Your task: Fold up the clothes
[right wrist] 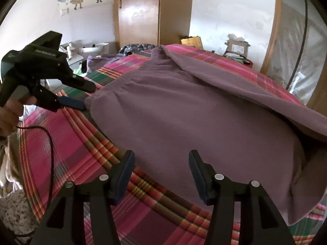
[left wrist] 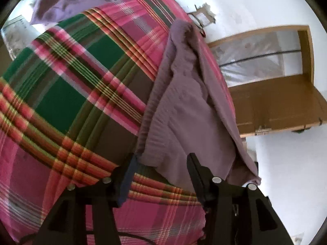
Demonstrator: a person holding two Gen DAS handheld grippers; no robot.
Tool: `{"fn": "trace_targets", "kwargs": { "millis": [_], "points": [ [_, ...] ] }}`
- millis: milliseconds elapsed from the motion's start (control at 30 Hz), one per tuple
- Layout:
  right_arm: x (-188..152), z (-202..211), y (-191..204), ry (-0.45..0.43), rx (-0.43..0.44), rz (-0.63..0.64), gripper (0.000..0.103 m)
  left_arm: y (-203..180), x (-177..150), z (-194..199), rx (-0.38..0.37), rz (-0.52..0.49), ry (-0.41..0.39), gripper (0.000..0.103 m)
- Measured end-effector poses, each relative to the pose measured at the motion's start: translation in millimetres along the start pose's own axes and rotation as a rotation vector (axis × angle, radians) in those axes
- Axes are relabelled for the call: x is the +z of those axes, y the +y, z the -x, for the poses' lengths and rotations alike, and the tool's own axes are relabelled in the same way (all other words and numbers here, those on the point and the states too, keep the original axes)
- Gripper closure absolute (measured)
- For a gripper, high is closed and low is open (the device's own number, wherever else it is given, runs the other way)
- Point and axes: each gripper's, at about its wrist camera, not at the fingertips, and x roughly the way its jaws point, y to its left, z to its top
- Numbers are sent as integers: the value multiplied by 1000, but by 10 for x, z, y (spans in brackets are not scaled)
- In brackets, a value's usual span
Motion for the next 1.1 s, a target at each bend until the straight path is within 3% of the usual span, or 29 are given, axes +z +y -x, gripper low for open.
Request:
{"fn": "trace_targets", "kwargs": {
  "millis": [167,267,667,933,1100],
  "points": [
    [-10,23,-19,-6,-4,-9,45,47,-1,6,-25,55,-3,52],
    [20,11,40,-14,-9,19,45,22,23,-64,-16,57,-8,60],
    [355,-340,710,-21,23,302,45,-48,63,-32,-95,76,-41,60],
    [427,-491,881,3,21,342,45,-111,72,-17,-142,64,-38,60],
    [472,-551,923,-5,-23,356,45,-89,75,-11,-152,63,-27,60]
  ]
}}
